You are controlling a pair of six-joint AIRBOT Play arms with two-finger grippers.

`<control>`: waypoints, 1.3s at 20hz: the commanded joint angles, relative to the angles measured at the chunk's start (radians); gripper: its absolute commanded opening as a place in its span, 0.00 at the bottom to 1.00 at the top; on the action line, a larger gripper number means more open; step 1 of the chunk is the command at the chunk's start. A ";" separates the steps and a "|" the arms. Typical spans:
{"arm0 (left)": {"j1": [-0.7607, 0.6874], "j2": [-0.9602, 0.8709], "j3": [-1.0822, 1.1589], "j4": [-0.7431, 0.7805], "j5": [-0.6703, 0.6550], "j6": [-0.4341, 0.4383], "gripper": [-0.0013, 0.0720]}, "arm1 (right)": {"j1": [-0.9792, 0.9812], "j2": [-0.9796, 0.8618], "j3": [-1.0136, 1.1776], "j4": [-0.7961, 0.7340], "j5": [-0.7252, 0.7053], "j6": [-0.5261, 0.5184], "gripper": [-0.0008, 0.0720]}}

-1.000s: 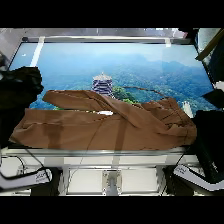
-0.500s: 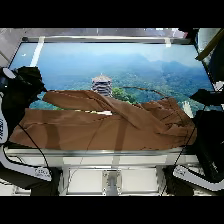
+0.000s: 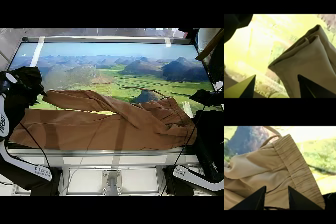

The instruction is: Fold the clothes and pants, and hang the long-sleeved shirts on hangers.

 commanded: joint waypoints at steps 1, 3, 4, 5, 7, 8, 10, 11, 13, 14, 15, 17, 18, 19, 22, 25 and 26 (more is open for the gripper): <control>-0.008 -0.028 0.001 -0.006 0.057 0.022 0.75 | 0.001 0.000 0.001 0.002 0.000 0.002 0.46; -0.013 -0.028 0.001 -0.036 0.112 0.026 0.56 | 0.001 0.000 0.001 0.003 0.000 0.002 0.46; -0.016 -0.028 0.001 -0.047 0.138 0.026 0.50 | 0.001 0.000 0.001 0.003 0.000 0.002 0.46; -0.018 -0.029 0.001 -0.047 0.158 0.026 0.48 | 0.001 0.000 0.001 0.003 -0.001 0.002 0.46; -0.019 -0.034 0.001 -0.062 0.160 0.026 0.28 | 0.001 0.000 0.001 0.004 -0.001 0.003 0.46; -0.020 -0.034 0.001 -0.068 0.154 0.029 0.04 | 0.001 0.000 0.001 0.004 -0.001 0.003 0.46; -0.019 -0.023 0.002 -0.076 0.137 0.051 0.03 | 0.001 0.000 0.001 0.002 -0.011 0.003 0.46; -0.019 -0.010 0.002 -0.076 0.129 0.063 0.03 | 0.001 0.000 0.002 0.001 -0.027 0.003 0.46; -0.015 0.034 0.003 -0.073 0.127 0.087 0.03 | 0.001 0.000 0.001 -0.004 -0.081 0.005 0.46; -0.012 0.068 0.003 -0.072 0.126 0.119 0.03 | 0.001 -0.001 0.001 -0.010 -0.121 0.033 0.46; -0.011 0.107 0.003 -0.072 0.123 0.143 0.03 | 0.001 -0.007 0.002 -0.018 -0.156 0.064 0.46; -0.011 0.193 0.003 -0.072 0.106 0.199 0.03 | 0.001 -0.048 0.002 -0.029 -0.161 0.089 0.46; -0.011 0.236 0.003 -0.071 0.097 0.220 0.03 | 0.001 -0.085 0.002 -0.028 -0.153 0.100 0.47; -0.009 0.285 0.003 -0.057 0.090 0.225 0.03 | 0.002 -0.126 0.002 -0.026 -0.152 0.100 0.52; 0.001 0.407 0.003 0.042 0.084 0.231 0.03 | 0.006 -0.266 0.005 0.053 -0.155 0.105 0.63; 0.011 0.472 0.003 0.042 0.072 0.232 0.03 | 0.047 -0.384 0.007 0.081 -0.200 0.094 0.63; 0.012 0.480 0.003 0.041 0.060 0.232 0.03 | 0.064 -0.422 0.021 0.081 -0.208 0.094 0.62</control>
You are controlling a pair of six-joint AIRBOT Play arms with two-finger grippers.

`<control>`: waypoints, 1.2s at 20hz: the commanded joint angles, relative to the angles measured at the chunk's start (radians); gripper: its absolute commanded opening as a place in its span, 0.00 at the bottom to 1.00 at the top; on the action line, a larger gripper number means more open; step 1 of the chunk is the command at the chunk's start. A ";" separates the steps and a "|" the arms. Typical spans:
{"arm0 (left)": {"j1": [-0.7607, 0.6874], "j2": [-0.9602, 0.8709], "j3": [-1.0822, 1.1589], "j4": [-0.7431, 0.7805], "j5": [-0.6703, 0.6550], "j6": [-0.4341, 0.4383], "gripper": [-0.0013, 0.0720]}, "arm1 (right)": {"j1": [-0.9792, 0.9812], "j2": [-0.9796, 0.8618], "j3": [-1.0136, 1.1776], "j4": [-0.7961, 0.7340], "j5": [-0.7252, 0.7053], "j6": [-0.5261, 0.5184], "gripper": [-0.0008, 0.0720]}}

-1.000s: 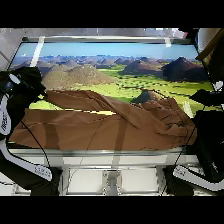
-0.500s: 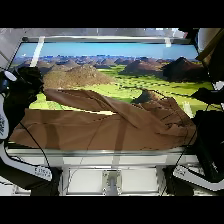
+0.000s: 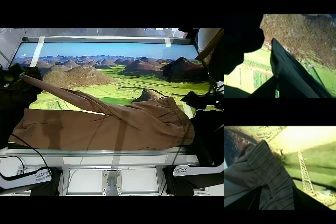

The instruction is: Fold the clothes and pants, and hang the long-sleeved shirts on hangers.

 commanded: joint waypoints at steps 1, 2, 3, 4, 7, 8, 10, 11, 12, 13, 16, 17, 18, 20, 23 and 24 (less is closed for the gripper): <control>0.007 0.060 0.001 0.029 -0.034 0.008 0.03 | 0.051 -0.143 0.038 0.029 -0.034 0.000 0.63; 0.007 0.055 0.000 0.028 -0.048 0.008 0.03 | 0.072 -0.176 0.068 0.029 -0.032 0.000 0.63; 0.007 0.050 0.000 0.028 -0.057 0.008 0.03 | 0.096 -0.204 0.100 0.029 -0.031 0.000 0.63; 0.007 0.045 0.000 0.028 -0.062 0.008 0.03 | 0.122 -0.230 0.138 0.029 -0.031 0.000 0.63; 0.006 0.036 0.000 0.028 -0.072 0.008 0.03 | 0.187 -0.291 0.241 0.028 -0.001 0.000 0.63; 0.006 0.035 0.000 0.029 -0.078 0.008 0.03 | 0.201 -0.306 0.266 0.026 0.022 0.000 0.63; 0.007 0.035 0.000 0.029 -0.086 0.012 0.03 | 0.208 -0.314 0.281 0.026 0.043 -0.001 0.61; 0.008 0.035 0.000 0.029 -0.086 0.012 0.03 | 0.208 -0.314 0.281 0.023 0.054 -0.014 0.42; 0.008 0.035 0.000 0.029 -0.086 0.012 0.03 | 0.206 -0.314 0.281 0.023 0.071 -0.034 0.19; 0.008 0.035 0.000 0.029 -0.086 0.012 0.03 | 0.206 -0.313 0.281 0.022 0.078 -0.051 0.04; 0.008 0.035 0.000 0.029 -0.077 0.012 0.03 | 0.205 -0.306 0.289 0.020 0.082 -0.053 0.04; 0.008 0.035 0.000 0.029 -0.055 0.012 0.03 | 0.202 -0.304 0.312 0.016 0.109 -0.053 0.04; 0.008 0.035 0.000 0.027 -0.013 0.012 0.03 | 0.198 -0.304 0.341 0.013 0.145 -0.053 0.04; 0.007 0.037 0.000 0.012 0.105 0.012 0.03 | 0.175 -0.290 0.414 -0.023 0.229 -0.051 0.04; 0.006 0.057 0.001 -0.095 0.308 0.024 0.03 | 0.104 -0.216 0.489 -0.095 0.293 -0.041 0.04; 0.002 0.066 0.001 -0.123 0.356 0.072 0.03 | 0.069 -0.179 0.494 -0.120 0.293 -0.023 0.04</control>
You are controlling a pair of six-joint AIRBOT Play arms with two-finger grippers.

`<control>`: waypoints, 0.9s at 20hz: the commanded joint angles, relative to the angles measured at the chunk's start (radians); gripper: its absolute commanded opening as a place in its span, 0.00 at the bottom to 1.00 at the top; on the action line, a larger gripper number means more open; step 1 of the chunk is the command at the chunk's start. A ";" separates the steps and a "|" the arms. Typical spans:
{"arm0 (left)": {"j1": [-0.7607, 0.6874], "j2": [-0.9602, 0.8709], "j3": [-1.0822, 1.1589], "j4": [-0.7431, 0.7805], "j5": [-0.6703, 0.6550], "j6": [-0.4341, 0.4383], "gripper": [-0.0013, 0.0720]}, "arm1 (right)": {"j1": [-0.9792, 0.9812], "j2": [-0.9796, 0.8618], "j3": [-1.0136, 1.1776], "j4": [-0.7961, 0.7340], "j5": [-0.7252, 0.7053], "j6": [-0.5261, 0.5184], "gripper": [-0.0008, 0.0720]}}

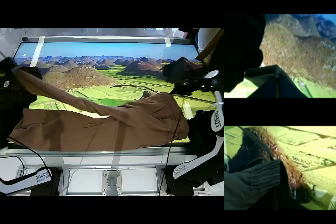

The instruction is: Fold the clothes and pants, and hang the long-sleeved shirts on hangers.

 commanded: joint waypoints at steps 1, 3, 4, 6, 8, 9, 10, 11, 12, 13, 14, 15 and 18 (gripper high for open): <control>-0.012 0.023 0.001 -0.093 0.203 0.114 0.03 | -0.100 0.097 0.051 -0.089 0.059 0.040 0.04; -0.051 0.020 0.000 -0.092 0.145 0.262 0.03 | -0.176 0.147 0.051 -0.097 0.113 0.051 0.04; -0.076 0.012 -0.009 -0.089 0.102 0.338 0.03 | -0.203 0.160 0.048 -0.097 0.149 0.051 0.04; -0.130 -0.012 -0.075 -0.062 0.014 0.418 0.03 | -0.226 0.165 0.031 -0.099 0.216 0.049 0.04; -0.175 -0.040 -0.203 0.071 -0.027 0.405 0.03 | -0.219 0.165 -0.018 -0.098 0.221 0.048 0.04; -0.189 -0.053 -0.272 0.152 -0.027 0.341 0.03 | -0.210 0.164 -0.050 -0.098 0.220 0.049 0.04; -0.195 -0.069 -0.335 0.245 -0.027 0.240 0.03 | -0.203 0.162 -0.078 -0.097 0.222 0.054 0.04; -0.195 -0.085 -0.375 0.314 -0.033 0.140 0.03 | -0.198 0.161 -0.096 -0.095 0.224 0.060 0.10; -0.193 -0.103 -0.390 0.350 -0.056 0.068 0.05 | -0.197 0.161 -0.103 -0.089 0.226 0.061 0.27; -0.191 -0.114 -0.387 0.361 -0.072 0.036 0.26 | -0.198 0.164 -0.102 -0.074 0.229 0.070 0.35; -0.191 -0.112 -0.380 0.367 -0.071 0.037 0.71 | -0.198 0.170 -0.097 -0.069 0.229 0.080 0.35; -0.191 -0.109 -0.356 0.370 -0.070 0.029 0.90 | -0.197 0.179 -0.088 -0.068 0.229 0.082 0.35; -0.202 -0.101 -0.210 0.329 0.024 -0.090 0.90 | -0.197 0.212 -0.054 -0.063 0.218 0.082 0.35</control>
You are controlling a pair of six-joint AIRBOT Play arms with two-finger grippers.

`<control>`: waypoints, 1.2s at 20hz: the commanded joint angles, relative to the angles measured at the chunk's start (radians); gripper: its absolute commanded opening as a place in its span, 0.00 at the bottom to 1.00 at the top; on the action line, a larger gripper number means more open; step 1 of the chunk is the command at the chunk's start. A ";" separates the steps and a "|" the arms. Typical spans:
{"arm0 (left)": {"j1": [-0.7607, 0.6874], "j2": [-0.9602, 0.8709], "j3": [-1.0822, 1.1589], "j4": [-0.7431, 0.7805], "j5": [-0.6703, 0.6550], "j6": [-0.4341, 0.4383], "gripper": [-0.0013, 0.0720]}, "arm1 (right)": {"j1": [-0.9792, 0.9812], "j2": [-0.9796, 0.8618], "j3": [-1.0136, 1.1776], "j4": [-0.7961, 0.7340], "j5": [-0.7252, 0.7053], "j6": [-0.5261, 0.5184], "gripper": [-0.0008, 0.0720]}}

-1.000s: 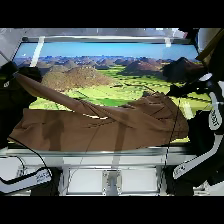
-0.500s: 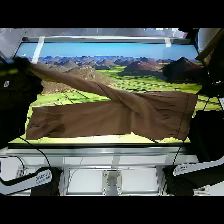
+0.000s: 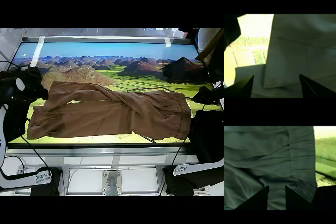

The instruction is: Fold the clothes and pants, and hang the long-sleeved shirts on hangers.

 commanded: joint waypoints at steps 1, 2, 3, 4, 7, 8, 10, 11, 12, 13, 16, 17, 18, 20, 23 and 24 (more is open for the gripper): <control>-0.023 -0.012 0.122 -0.028 0.124 -0.141 0.90 | 0.001 0.026 0.019 0.029 -0.014 0.008 0.35; -0.042 -0.036 0.171 -0.037 0.132 -0.141 0.90 | 0.002 0.027 0.018 0.050 -0.025 0.009 0.35; -0.063 -0.080 0.230 -0.034 0.098 -0.140 0.90 | 0.006 0.025 0.018 0.064 -0.032 0.009 0.35; -0.078 -0.132 0.292 -0.018 0.045 -0.140 0.90 | 0.012 0.023 0.018 0.070 -0.040 0.009 0.35; -0.074 -0.340 0.521 -0.002 -0.200 -0.194 0.78 | 0.047 0.022 0.017 0.069 -0.048 0.008 0.35; -0.066 -0.402 0.585 -0.003 -0.261 -0.201 0.78 | 0.063 0.022 0.017 0.069 -0.048 0.004 0.35; -0.056 -0.508 0.684 -0.006 -0.314 -0.222 0.78 | 0.093 0.022 0.017 0.068 -0.051 0.000 0.35; -0.056 -0.551 0.721 -0.006 -0.314 -0.226 0.78 | 0.110 0.022 0.017 0.068 -0.051 0.000 0.35; -0.056 -0.589 0.755 -0.006 -0.314 -0.226 0.78 | 0.127 0.022 0.017 0.068 -0.051 0.000 0.35; -0.056 -0.629 0.793 -0.007 -0.315 -0.227 0.78 | 0.144 0.022 0.017 0.068 -0.051 -0.002 0.35; -0.049 -0.706 0.864 -0.056 -0.254 -0.227 0.78 | 0.184 0.022 0.017 0.068 -0.051 -0.024 0.35; -0.041 -0.716 0.864 -0.068 -0.212 -0.249 0.78 | 0.193 0.022 0.017 0.068 -0.051 -0.024 0.35; -0.029 -0.724 0.864 -0.078 -0.181 -0.267 0.78 | 0.203 0.022 0.017 0.068 -0.050 -0.025 0.35; 0.001 -0.734 0.864 -0.145 -0.135 -0.270 0.78 | 0.212 0.022 0.017 0.065 -0.051 -0.025 0.35; 0.035 -0.753 0.863 -0.290 -0.088 -0.229 0.78 | 0.212 0.022 0.017 0.063 -0.051 -0.025 0.35; 0.039 -0.763 0.863 -0.305 -0.089 -0.210 0.78 | 0.212 0.022 0.017 0.063 -0.051 -0.025 0.35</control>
